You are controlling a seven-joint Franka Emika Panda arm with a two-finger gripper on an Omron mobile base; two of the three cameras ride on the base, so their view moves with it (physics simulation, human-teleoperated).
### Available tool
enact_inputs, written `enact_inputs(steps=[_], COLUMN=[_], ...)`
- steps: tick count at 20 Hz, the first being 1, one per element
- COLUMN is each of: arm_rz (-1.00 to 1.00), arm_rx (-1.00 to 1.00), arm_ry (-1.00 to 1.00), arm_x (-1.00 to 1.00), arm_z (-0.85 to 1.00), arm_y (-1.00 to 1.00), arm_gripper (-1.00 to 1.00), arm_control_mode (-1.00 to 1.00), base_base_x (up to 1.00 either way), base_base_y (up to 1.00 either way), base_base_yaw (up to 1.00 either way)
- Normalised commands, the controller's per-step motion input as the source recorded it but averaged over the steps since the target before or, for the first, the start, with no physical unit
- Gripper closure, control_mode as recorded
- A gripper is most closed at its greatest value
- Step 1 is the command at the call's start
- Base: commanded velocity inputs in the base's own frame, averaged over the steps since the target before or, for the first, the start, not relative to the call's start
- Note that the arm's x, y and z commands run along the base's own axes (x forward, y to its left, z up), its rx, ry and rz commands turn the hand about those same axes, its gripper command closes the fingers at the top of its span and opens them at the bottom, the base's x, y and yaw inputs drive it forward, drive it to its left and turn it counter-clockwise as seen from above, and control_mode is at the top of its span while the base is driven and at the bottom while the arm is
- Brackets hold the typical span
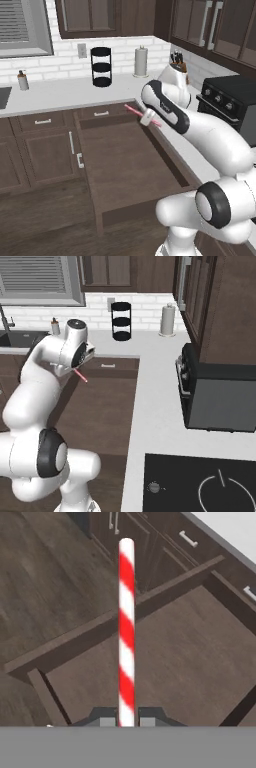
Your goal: Take a straw from the drawer in front and place it inside the glass cup on the dining counter.
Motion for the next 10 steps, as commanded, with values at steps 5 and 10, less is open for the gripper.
enact_inputs(steps=[5, 10], arm_rz=[0.00, 0.00], arm_rx=[0.02, 0.00], arm_ry=[-0.02, -0.04], arm_x=[-0.54, -0.49], arm_z=[0.61, 0.33], arm_y=[-0.01, 0.02], arm_gripper=[1.00, 1.00], arm_control_mode=[-1.00, -1.00], base_base_x=[0.00, 0.00], base_base_y=[0.00, 0.00], base_base_yaw=[0.00, 0.00])
